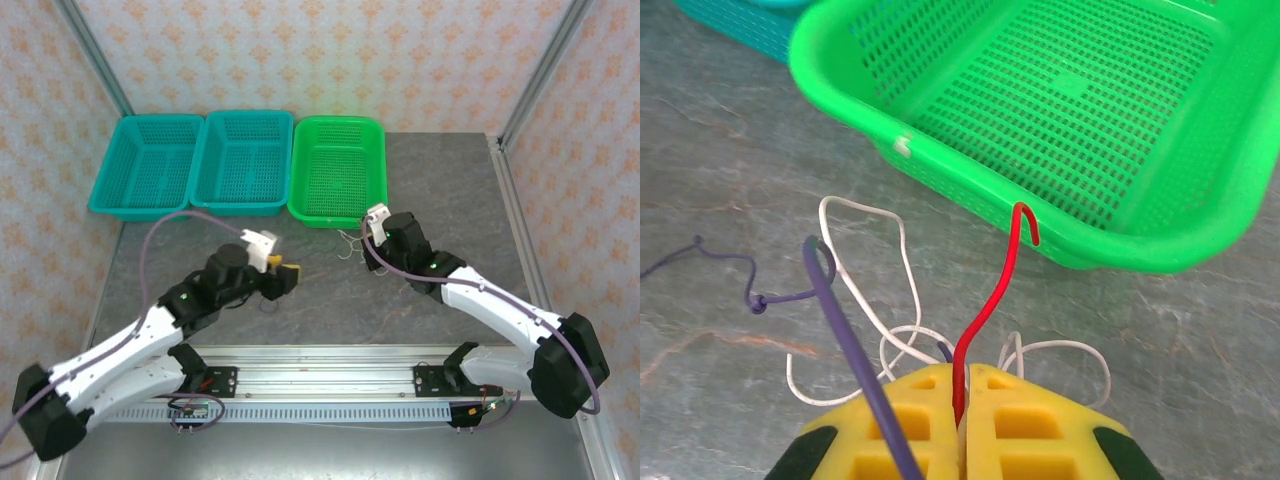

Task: Untangle the cables

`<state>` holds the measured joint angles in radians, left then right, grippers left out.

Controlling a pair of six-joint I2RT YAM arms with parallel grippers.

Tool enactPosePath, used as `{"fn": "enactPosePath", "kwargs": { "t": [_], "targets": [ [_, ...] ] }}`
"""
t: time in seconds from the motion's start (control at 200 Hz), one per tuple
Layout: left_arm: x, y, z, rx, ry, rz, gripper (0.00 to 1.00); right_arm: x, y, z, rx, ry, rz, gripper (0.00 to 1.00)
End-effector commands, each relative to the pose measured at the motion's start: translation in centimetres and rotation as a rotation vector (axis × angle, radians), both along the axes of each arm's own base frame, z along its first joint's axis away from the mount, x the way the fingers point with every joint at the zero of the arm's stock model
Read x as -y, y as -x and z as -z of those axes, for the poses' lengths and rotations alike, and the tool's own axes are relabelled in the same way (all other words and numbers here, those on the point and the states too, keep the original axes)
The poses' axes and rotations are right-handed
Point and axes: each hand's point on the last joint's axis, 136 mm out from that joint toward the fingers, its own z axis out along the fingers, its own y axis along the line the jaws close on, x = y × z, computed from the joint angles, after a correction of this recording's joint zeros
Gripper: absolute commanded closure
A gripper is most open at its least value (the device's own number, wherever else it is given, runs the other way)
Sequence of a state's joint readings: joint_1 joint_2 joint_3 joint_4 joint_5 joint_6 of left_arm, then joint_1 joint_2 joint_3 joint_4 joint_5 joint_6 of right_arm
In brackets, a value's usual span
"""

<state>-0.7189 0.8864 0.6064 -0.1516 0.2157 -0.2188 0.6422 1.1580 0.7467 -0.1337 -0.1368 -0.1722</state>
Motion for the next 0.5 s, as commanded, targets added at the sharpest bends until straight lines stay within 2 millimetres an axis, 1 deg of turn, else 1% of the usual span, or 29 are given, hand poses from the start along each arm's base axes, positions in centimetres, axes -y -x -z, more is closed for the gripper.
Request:
{"fn": "enactPosePath", "kwargs": {
  "t": [0.0,0.08,0.15,0.27,0.35,0.4,0.49],
  "targets": [
    [2.8,-0.8,-0.8,0.118,-0.093,0.120,0.41,-2.0,0.4,-3.3,0.038,-0.096,-0.090,1.00],
    [4.2,-2.1,0.4,0.136,-0.142,0.142,0.41,-2.8,0.9,-3.5,0.027,-0.129,-0.137,1.00],
    [5.0,-3.8,1.3,0.155,-0.180,0.127,0.41,-3.4,1.2,-3.7,0.021,-0.144,-0.164,1.00],
    [6.1,-6.4,3.0,0.160,-0.230,0.081,0.40,-3.5,1.5,-4.1,0.017,-0.145,-0.173,1.00],
    [6.8,-7.9,3.5,0.161,-0.229,0.042,0.41,-3.5,1.8,-4.1,0.013,-0.149,-0.180,1.00],
    [7.0,-8.5,3.6,0.164,-0.218,0.018,0.47,-3.6,2.0,-4.0,0.012,-0.151,-0.186,1.00],
    [6.8,-9.3,4.0,0.156,-0.216,-0.033,0.65,-3.1,1.7,-3.7,0.006,-0.142,-0.149,1.00]
  ]
}}
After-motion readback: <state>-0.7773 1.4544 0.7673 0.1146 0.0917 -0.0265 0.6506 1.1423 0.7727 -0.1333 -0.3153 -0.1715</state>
